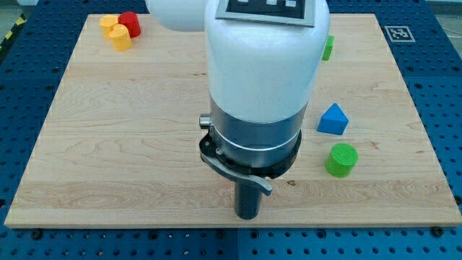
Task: Place the red star left to the blue cube
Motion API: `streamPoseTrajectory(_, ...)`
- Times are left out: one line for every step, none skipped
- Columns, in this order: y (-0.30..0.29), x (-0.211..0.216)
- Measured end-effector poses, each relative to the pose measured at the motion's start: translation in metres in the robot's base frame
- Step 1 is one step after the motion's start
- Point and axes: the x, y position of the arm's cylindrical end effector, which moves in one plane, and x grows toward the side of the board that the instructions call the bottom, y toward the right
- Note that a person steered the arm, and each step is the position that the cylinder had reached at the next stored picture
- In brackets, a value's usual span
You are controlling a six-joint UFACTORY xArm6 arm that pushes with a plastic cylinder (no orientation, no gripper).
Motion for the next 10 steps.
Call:
streamPoseTrajectory(-0.01,-0.001)
streamPoseTrajectory(0.025,-0.028)
streamPoseTrajectory(0.028,-0.03)
streamPoseTrajectory(0.004,-0.045)
streamPoseTrajectory(0.001,-0.045)
streamPoseTrajectory(-0.012,-0.051)
streamPoseTrajectory(-0.017,-0.056)
streamPoseTrajectory(-0.019,-0.056)
streamPoseTrajectory(-0.032,-0.056)
streamPoseTrajectory(-0.032,-0.056)
